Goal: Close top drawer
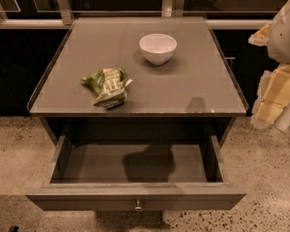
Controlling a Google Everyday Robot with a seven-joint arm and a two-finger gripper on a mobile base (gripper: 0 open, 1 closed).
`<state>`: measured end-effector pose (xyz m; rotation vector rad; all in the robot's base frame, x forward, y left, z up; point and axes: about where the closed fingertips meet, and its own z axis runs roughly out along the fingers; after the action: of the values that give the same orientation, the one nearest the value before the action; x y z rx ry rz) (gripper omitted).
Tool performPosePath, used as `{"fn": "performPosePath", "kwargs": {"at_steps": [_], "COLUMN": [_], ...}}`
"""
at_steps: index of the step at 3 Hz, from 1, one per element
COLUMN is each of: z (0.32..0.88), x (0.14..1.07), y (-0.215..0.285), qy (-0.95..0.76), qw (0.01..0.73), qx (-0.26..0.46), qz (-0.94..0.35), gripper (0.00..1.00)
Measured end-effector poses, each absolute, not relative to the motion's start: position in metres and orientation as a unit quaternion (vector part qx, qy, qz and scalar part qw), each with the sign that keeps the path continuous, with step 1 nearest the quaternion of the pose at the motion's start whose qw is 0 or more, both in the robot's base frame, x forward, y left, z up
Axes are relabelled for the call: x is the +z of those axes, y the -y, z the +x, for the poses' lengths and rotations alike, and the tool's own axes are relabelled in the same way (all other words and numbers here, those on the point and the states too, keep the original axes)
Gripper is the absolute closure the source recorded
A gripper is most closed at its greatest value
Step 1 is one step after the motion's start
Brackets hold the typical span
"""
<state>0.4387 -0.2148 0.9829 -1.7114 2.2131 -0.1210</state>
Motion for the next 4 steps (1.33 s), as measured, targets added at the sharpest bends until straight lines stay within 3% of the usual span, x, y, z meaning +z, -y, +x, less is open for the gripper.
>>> {"fn": "performPosePath", "kwargs": {"at_steps": [2,4], "z": [0.43,0.395], "x": [0.972,0.924], "y": [0.215,0.22], "qy": [-0.781,-0.792], "qw": [0.183,0.226], "qx": [-0.029,0.032], "qz": [-0.597,-0.566], "gripper": [0.0,0.0]}}
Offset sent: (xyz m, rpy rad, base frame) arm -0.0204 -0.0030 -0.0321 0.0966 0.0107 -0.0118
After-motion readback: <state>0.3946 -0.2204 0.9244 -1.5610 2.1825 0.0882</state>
